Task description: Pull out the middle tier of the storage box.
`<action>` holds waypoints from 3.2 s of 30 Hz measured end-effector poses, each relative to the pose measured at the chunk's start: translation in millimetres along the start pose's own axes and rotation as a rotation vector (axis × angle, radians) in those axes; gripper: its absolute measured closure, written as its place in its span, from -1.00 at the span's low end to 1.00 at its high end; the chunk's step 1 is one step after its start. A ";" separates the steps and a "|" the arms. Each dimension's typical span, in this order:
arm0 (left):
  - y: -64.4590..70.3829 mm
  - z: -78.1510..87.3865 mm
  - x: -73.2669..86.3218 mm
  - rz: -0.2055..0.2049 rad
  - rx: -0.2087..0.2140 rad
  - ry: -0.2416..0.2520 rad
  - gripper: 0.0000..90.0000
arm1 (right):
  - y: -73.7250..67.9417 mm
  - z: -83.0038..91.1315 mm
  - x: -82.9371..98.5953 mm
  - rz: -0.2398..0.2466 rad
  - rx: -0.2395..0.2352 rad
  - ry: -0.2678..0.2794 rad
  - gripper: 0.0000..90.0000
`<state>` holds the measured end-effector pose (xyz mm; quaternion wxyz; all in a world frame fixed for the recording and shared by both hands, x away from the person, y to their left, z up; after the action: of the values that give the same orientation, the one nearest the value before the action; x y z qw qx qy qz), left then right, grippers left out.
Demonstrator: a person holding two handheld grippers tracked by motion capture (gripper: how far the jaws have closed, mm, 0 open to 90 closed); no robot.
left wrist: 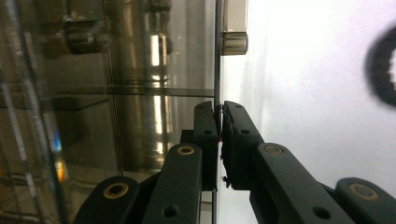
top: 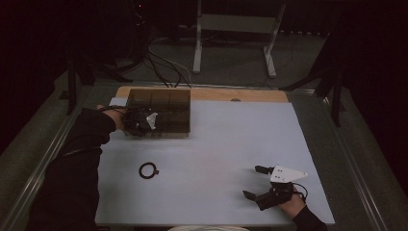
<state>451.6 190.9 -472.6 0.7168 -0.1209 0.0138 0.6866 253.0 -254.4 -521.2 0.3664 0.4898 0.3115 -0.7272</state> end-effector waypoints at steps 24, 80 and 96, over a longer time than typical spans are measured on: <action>19.6 -0.3 -3.3 0.031 0.039 -0.016 0.97 | 0.0 -0.7 0.5 0.001 -0.003 -0.007 -1.00; 33.6 -3.5 2.5 0.095 0.081 0.029 0.98 | -0.1 -1.2 0.7 0.004 0.007 -0.012 -1.00; 30.7 -2.5 4.0 0.100 0.073 0.032 0.97 | 0.0 -1.0 0.8 0.006 0.005 -0.012 -1.00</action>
<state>421.9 195.2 -480.6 0.6852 -0.1047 0.0561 0.7186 253.2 -253.8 -522.3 0.3690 0.4872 0.3058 -0.7300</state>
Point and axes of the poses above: each handheld gripper's, and its own axes: z roughly backward along the jaws, x roughly out of its underside, y roughly to its right, the point moved 2 cm from there along -z, roughly forward along the jaws, and after that the axes turned 9 degrees about y, right-handed, at the moved point
